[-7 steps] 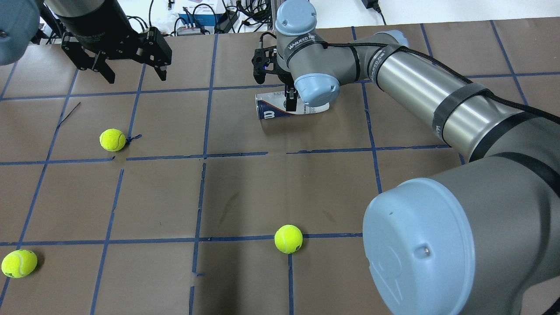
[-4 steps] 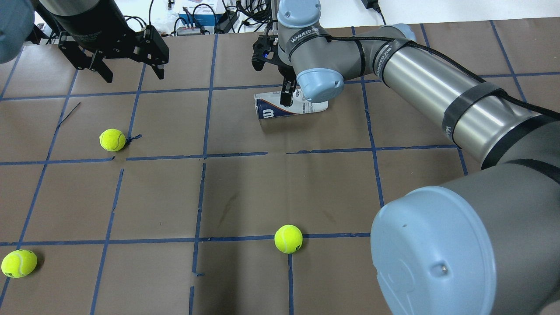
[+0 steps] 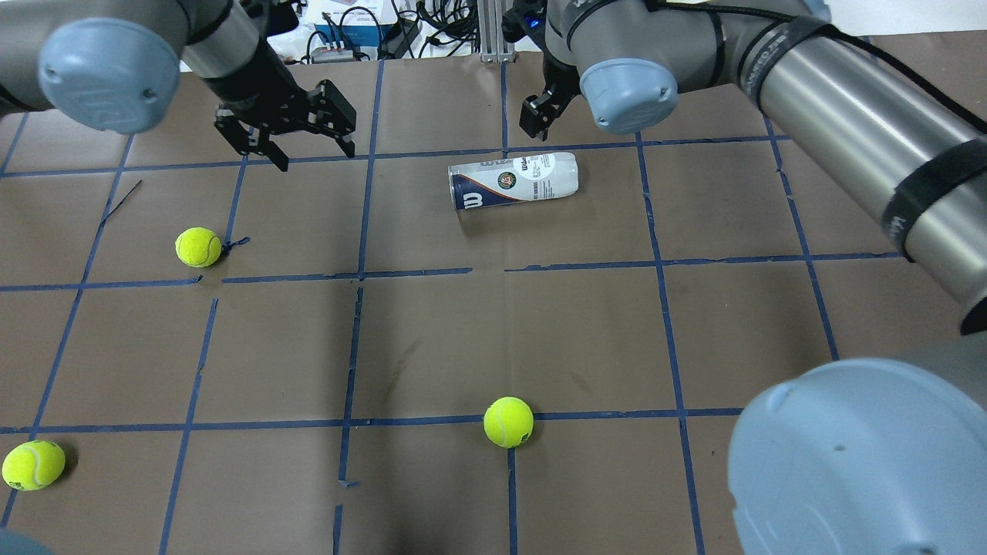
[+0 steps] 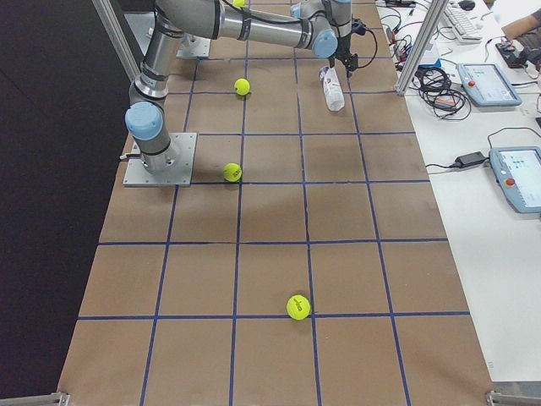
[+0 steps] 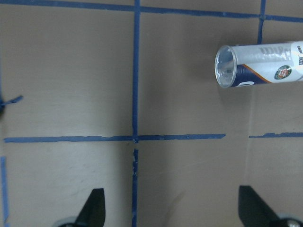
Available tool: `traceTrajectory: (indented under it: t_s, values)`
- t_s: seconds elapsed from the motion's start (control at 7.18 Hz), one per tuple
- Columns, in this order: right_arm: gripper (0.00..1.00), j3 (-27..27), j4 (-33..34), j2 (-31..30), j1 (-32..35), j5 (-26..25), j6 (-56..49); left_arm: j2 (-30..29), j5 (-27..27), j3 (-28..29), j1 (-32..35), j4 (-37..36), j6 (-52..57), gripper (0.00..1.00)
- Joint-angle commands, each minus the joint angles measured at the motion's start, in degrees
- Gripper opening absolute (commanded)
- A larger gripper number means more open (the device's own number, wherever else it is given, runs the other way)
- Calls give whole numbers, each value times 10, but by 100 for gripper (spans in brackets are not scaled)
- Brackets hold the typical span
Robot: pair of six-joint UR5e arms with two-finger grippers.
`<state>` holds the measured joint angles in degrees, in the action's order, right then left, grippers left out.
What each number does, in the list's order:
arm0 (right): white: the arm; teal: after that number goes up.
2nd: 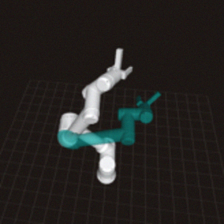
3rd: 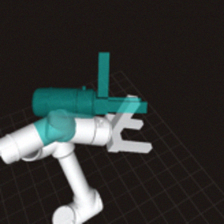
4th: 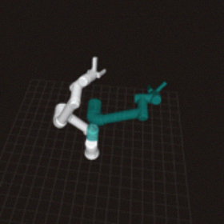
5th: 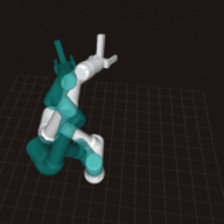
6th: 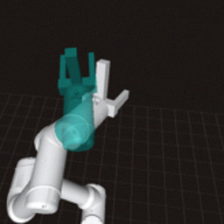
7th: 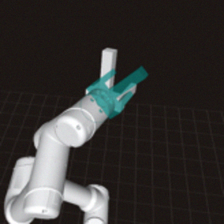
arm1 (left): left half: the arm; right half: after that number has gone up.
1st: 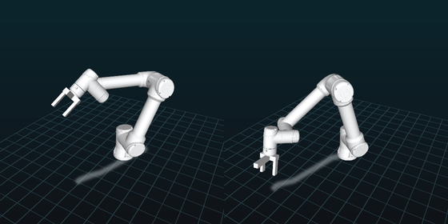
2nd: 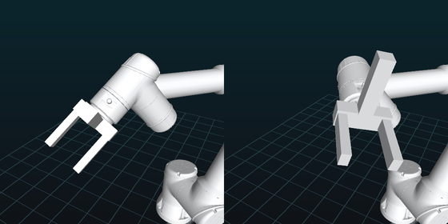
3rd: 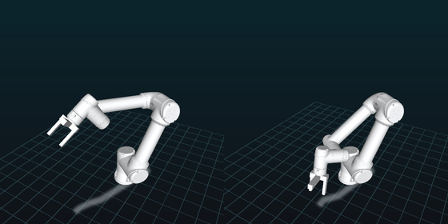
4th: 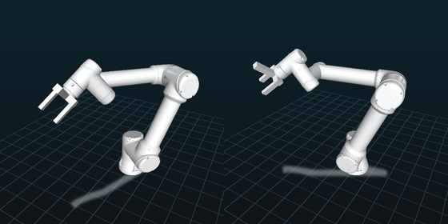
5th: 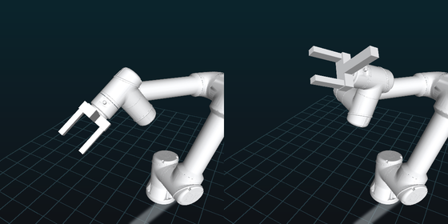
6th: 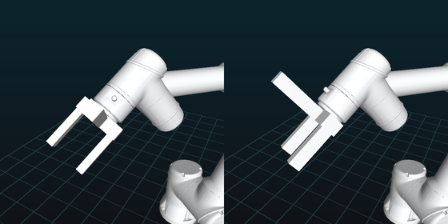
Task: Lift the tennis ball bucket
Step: 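Open the right gripper and raise it while the left arm reaches toward the can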
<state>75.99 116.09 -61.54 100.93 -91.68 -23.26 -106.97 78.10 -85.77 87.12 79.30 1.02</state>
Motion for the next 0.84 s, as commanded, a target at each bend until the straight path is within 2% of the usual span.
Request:
traceTrajectory:
  t_s: [0.0,0.14,0.28,0.42,0.56,0.7]
  values:
    - [100,6,-132,-85,-56,3,83,-79,-83,-2,-1,-59,1,100]
    - [100,18,-173,-116,-83,4,104,-110,-120,8,-4,-129,-3,100]
    - [100,46,-183,-151,-93,2,108,-152,-138,26,-3,-144,-7,100]
    - [100,88,-183,-174,-95,4,123,-167,-218,14,-1,-153,-13,100]
    - [100,111,-186,-183,-100,0,157,-170,-255,-8,-1,-176,-11,100]
    - [100,113,-198,-187,-95,0,172,-182,-296,-42,-1,-252,-12,100]
